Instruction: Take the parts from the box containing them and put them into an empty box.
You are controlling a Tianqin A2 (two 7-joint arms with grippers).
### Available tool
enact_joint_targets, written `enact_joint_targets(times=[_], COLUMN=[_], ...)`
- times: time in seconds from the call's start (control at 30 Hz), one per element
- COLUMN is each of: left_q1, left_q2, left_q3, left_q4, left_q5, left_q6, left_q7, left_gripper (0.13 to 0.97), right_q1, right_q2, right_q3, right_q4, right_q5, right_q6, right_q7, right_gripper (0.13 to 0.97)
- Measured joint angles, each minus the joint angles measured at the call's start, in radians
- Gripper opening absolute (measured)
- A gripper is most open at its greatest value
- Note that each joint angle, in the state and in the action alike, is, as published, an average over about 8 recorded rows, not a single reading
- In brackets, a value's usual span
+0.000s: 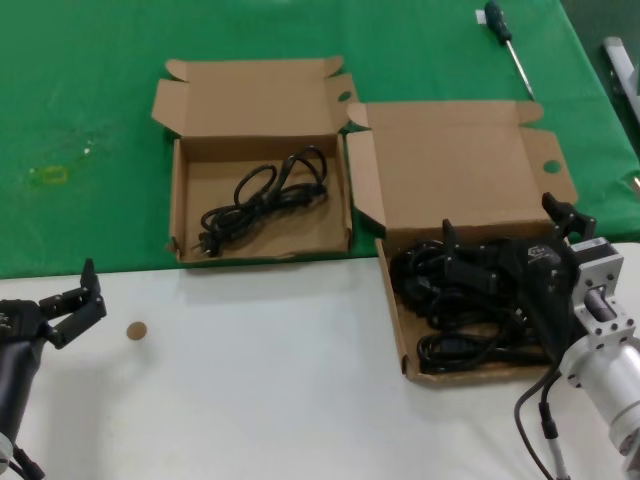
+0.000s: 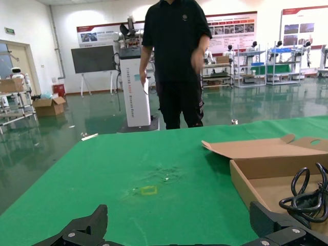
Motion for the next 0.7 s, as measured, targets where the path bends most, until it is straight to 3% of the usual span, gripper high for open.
enact_joint_targets(times=[0.7], left_q1=[0.000], left_q2=[0.000], left_q3=[0.000], left_q4=[0.000], left_q5=[0.000], left_q6=[0.000], left_q7=[0.000], left_gripper=[0.966], right_q1=[0.000], right_q2=[0.000], right_q3=[0.000], right_q4=[0.000], right_q5=[0.000], right_q6=[0.000], right_q7=[0.000], right_gripper=[0.966])
